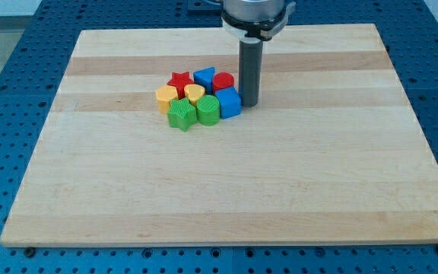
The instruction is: Push the blue cube towards center right side of the board
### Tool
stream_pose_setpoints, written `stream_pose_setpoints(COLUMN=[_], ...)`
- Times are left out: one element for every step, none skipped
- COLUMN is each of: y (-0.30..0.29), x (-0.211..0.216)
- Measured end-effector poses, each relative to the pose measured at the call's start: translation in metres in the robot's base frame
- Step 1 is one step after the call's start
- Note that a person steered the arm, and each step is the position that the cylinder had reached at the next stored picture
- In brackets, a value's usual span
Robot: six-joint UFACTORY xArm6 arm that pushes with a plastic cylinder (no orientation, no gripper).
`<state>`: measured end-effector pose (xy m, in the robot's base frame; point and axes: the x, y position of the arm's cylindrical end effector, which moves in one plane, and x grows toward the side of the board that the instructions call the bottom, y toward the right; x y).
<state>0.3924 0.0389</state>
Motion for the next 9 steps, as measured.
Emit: stream_pose_setpoints(y=[0.040, 0.040, 0.020, -0.033, -0.068, -0.120, -0.161, -0.179, -0.167], x=[0.027, 0.058, 0.077, 0.091, 0.096, 0.077, 0.056, 0.039, 0.012])
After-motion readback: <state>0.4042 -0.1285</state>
